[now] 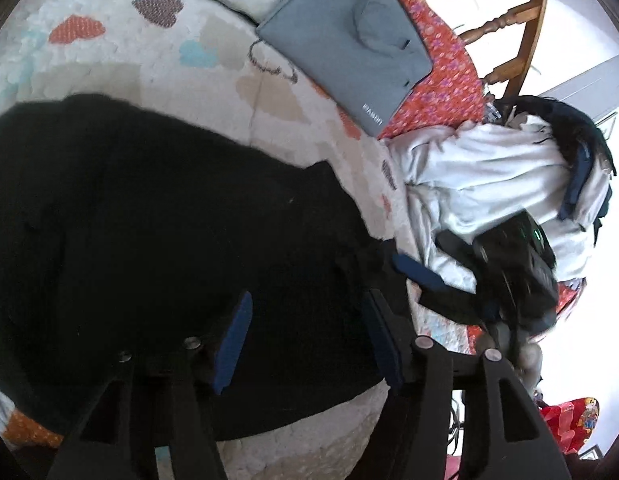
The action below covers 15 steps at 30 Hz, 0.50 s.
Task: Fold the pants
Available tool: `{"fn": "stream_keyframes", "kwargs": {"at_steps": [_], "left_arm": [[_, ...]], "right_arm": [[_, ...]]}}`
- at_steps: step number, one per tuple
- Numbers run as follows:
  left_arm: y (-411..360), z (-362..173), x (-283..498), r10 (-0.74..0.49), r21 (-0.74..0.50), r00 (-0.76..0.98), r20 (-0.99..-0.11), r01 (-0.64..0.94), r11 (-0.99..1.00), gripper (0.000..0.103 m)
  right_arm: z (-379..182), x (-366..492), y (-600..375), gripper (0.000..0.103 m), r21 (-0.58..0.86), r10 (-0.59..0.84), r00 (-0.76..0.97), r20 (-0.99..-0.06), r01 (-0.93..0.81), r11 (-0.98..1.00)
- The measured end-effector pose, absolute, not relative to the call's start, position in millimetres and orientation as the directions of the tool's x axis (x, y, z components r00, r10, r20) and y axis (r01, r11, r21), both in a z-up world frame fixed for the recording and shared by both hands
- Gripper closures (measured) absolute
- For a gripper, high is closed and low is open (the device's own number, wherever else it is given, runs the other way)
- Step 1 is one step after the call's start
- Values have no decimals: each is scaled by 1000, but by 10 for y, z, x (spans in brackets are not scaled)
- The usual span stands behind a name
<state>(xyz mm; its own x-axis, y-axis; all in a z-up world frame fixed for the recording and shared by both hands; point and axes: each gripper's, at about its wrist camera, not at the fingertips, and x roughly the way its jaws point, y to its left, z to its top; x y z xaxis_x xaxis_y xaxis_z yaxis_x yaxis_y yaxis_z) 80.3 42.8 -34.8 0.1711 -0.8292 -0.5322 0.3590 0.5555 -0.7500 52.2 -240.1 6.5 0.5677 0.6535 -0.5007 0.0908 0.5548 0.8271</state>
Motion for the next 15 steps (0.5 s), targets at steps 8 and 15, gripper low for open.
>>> {"fn": "stream_keyframes", "kwargs": {"at_steps": [8, 15], "left_arm": [[467, -372, 819, -829, -756, 184, -528, 341, 558, 43], [458, -368, 800, -810, -738, 205, -549, 337, 585, 43]], "right_arm": [[-406, 81, -2329, 49, 876, 708, 521, -477, 212, 434], [-675, 103, -2208, 59, 896, 724, 527, -444, 252, 366]]}}
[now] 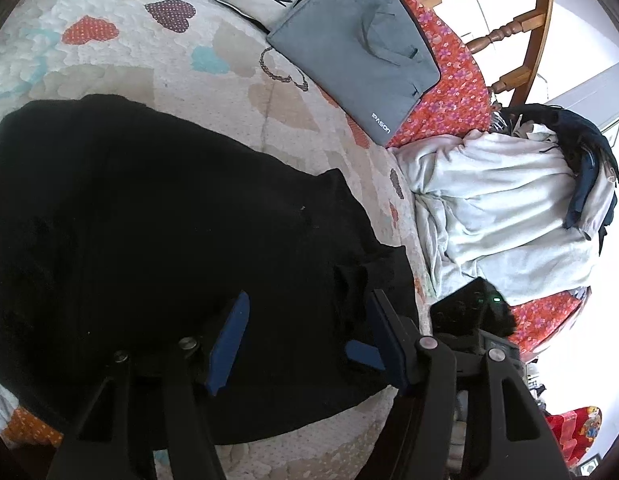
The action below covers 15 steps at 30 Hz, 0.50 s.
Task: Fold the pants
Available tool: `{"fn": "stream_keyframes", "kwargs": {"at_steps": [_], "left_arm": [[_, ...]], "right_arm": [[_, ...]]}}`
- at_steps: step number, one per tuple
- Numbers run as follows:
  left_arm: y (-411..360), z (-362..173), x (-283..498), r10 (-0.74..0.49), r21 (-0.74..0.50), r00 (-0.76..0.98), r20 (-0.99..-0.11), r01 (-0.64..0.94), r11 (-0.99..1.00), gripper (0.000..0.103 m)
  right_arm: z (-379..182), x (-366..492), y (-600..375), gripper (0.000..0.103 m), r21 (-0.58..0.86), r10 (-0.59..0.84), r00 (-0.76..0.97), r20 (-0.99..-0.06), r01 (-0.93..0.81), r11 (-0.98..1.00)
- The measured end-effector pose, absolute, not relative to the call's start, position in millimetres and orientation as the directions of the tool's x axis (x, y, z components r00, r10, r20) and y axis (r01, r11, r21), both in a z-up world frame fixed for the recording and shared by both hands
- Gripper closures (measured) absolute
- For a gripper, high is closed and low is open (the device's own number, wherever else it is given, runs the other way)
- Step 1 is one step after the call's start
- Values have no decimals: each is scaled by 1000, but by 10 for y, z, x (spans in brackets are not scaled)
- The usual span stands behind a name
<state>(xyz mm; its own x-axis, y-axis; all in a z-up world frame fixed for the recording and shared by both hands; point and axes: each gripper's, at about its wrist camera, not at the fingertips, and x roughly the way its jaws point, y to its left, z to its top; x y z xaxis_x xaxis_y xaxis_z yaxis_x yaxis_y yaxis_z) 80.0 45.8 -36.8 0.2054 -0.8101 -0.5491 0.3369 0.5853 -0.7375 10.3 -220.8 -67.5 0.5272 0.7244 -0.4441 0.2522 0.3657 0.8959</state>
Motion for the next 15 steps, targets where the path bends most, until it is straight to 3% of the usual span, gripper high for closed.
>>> {"fn": "stream_keyframes", "kwargs": {"at_steps": [5, 12, 15], "left_arm": [[456, -391, 809, -808, -736, 199, -554, 336, 587, 41], [452, -404, 812, -807, -734, 197, -557, 338, 589, 41], [450, -414, 812, -805, -733, 197, -560, 334, 592, 41]], "right_arm": [[-290, -64, -2259, 43, 872, 687, 556, -467, 164, 461], [-322, 185, -2367, 41, 869, 628, 618, -473, 209, 449], [-571, 473, -2316, 41, 893, 668, 595, -446, 249, 374]]}}
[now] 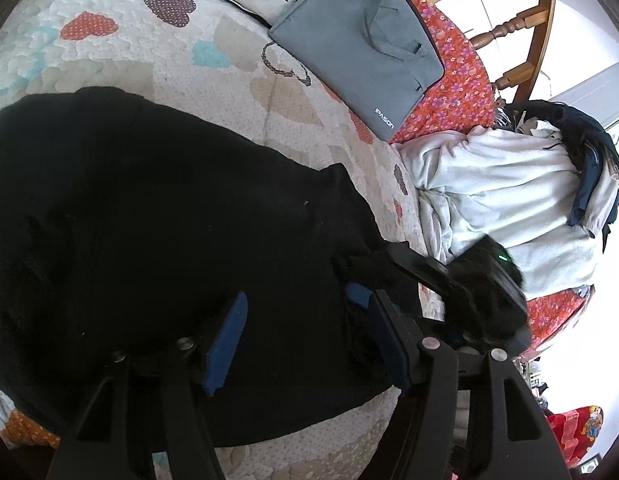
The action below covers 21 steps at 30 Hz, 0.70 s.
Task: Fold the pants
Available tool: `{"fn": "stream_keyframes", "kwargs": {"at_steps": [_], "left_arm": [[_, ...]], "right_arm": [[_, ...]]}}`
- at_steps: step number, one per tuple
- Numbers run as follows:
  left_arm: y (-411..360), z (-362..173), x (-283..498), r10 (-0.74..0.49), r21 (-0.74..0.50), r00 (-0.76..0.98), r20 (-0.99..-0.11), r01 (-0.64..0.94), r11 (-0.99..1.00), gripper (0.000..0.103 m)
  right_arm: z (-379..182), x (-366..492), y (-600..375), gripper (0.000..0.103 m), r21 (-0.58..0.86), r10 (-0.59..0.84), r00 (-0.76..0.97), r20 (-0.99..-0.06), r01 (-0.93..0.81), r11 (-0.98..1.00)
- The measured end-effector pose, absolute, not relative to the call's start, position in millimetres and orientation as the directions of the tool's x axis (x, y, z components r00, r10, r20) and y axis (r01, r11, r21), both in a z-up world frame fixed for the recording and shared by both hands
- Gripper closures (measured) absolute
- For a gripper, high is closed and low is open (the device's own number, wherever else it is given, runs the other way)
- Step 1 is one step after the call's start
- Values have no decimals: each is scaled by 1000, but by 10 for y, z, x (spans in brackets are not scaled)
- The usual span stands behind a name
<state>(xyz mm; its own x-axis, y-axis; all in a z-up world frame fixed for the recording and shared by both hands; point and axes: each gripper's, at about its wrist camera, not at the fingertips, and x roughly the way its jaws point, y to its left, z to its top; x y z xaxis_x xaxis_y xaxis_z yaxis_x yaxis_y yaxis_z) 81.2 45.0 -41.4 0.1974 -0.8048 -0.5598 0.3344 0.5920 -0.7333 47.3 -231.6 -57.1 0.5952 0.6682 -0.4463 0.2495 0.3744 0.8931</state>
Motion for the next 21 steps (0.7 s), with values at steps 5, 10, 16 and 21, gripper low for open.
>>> {"fn": "stream_keyframes", "kwargs": {"at_steps": [5, 10, 16, 21], "left_arm": [[443, -412, 809, -812, -741, 191, -551, 334, 582, 39], [476, -411, 797, -816, -748, 192, -546, 327, 577, 38], [492, -390, 788, -822, -758, 202, -533, 318, 569, 38], [873, 32, 636, -838, -775, 312, -448, 332, 537, 38]], "right_arm": [[-562, 517, -2288, 41, 889, 683, 572, -454, 242, 389], [-216, 263, -2423, 40, 855, 633, 601, -489, 184, 485], [47, -106, -2602, 37, 741, 513, 606, -608, 200, 641], [3, -129, -2336, 37, 718, 543, 549, -636, 163, 676]]}}
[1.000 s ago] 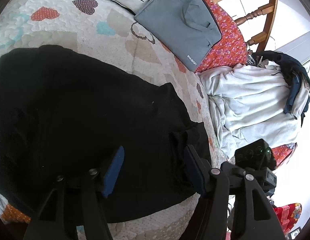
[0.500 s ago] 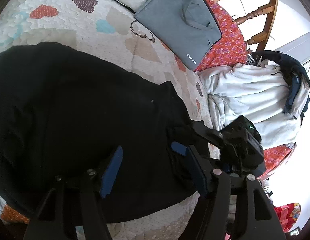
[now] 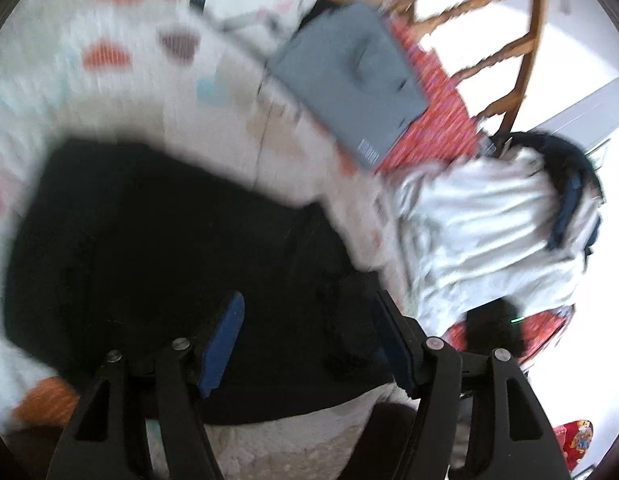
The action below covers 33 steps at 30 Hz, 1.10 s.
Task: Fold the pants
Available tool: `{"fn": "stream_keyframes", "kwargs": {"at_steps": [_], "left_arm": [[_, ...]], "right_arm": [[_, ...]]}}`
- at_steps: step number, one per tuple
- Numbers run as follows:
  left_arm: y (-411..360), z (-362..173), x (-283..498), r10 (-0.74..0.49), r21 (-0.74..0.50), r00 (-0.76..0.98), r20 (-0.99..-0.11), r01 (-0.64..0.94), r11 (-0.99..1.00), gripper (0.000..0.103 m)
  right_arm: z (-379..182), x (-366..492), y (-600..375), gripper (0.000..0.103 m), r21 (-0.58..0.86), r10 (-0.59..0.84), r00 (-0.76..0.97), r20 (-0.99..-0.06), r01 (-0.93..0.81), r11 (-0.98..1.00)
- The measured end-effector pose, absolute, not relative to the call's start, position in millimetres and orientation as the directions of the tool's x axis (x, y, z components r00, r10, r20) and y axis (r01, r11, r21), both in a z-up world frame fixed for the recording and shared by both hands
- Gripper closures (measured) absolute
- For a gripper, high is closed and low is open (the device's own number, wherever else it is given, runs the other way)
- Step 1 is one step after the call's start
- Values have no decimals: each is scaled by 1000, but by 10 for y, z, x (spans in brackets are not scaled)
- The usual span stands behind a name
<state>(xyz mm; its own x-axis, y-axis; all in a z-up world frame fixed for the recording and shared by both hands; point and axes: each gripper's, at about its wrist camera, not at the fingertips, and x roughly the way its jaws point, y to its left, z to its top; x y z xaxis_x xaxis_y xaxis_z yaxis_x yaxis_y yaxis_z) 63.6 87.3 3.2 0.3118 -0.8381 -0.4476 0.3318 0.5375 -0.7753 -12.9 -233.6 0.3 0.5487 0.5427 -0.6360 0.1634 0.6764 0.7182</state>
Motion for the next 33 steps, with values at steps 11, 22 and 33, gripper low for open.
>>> {"fn": "stream_keyframes", "kwargs": {"at_steps": [11, 22, 33], "left_arm": [[2035, -251, 688, -672, -741, 447, -591, 28, 671, 24], [1842, -566, 888, -731, -762, 297, -615, 14, 647, 16], [1718, -546, 953, -721, -744, 278, -634, 32, 667, 18]], "right_arm": [[398, 756, -1232, 36, 657, 612, 410, -676, -40, 753], [55, 2059, 59, 33, 377, 380, 115, -918, -54, 925], [-470, 2239, 882, 9, -53, -81, -77, -994, -308, 950]]}}
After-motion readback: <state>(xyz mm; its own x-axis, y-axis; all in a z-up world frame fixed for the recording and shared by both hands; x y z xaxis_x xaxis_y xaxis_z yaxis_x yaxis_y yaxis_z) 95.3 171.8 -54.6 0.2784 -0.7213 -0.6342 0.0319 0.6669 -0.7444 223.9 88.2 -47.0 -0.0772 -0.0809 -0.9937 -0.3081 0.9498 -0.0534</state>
